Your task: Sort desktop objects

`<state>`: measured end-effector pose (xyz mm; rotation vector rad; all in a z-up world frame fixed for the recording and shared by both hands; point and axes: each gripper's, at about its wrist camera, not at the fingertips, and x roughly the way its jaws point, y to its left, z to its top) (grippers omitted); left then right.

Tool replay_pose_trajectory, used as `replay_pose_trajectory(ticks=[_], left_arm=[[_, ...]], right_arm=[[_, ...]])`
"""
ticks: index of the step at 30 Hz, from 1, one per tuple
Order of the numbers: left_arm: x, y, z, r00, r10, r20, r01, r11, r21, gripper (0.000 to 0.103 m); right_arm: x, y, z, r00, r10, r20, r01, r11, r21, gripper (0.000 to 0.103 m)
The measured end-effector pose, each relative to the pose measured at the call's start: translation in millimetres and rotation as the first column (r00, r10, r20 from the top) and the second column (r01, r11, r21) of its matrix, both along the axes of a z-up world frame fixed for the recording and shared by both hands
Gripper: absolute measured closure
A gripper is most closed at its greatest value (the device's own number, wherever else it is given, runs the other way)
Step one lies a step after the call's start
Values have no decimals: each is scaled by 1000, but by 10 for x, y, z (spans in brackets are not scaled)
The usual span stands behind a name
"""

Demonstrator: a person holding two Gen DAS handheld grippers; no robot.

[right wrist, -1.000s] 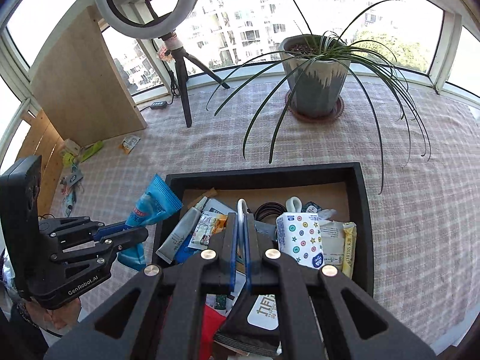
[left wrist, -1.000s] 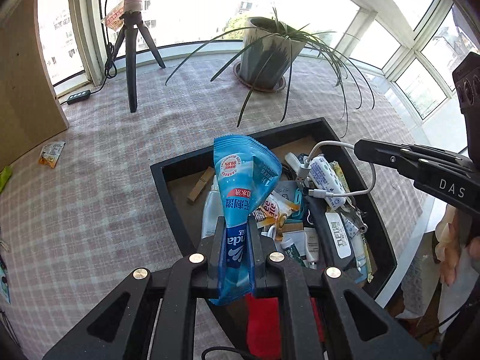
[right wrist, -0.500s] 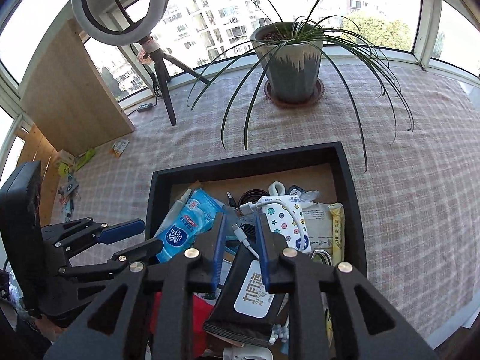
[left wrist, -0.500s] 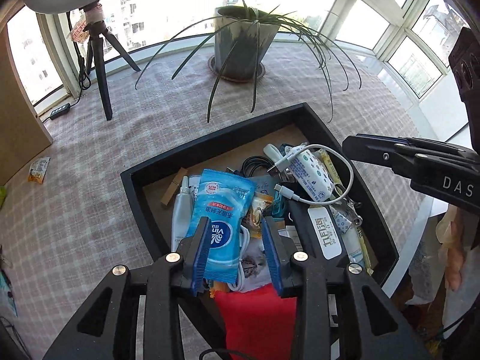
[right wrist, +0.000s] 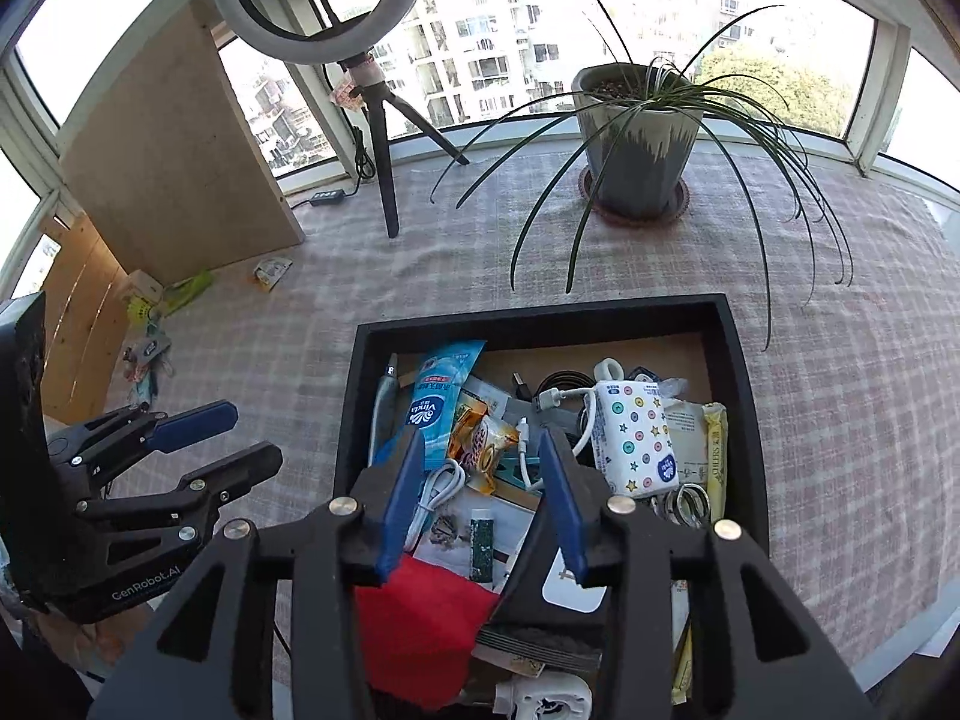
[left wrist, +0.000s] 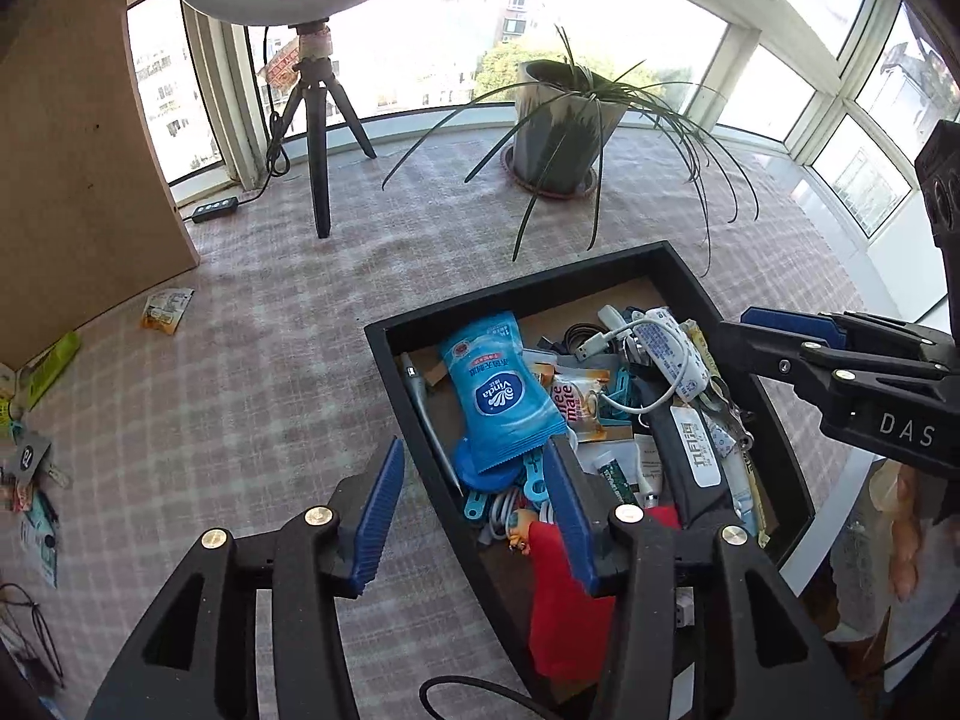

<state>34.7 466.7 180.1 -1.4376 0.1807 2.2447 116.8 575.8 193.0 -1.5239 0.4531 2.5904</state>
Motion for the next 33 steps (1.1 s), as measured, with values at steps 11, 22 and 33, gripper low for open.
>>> replay_pose_trajectory(ticks=[11,22,33], left_arm=[[87,-898,95,997,80,-20,-79,997,22,49],[99,-2256,-228,966,255,35,-256,967,11,49],[134,-3721,-565,884,463,63,-463,886,-22,49]], right_arm=[[-92,-831,67,999,44,-19,-45,999,-23,56],[-313,-1955,-139,993,120,-20,-121,991,-64,55],[-631,-3025,-249,971,237,-39,-239,971,-29,48]])
